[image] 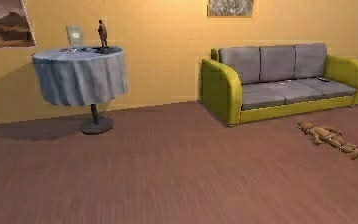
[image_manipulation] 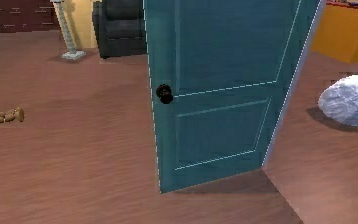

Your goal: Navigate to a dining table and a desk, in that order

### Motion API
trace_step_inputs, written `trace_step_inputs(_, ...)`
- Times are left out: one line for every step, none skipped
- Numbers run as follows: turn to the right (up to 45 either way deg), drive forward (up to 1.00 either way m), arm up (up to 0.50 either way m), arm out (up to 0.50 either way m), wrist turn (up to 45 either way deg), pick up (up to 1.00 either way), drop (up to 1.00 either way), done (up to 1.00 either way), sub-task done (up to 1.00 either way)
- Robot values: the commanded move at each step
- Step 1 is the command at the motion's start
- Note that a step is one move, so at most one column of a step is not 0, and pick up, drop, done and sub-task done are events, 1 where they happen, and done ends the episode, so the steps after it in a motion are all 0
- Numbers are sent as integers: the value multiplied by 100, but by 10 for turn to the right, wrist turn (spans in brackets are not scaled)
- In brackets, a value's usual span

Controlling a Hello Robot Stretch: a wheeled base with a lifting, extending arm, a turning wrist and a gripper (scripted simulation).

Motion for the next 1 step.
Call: trace_step_inputs(-450, 0, 0, 0, 0, 0, 0, 0, 0)
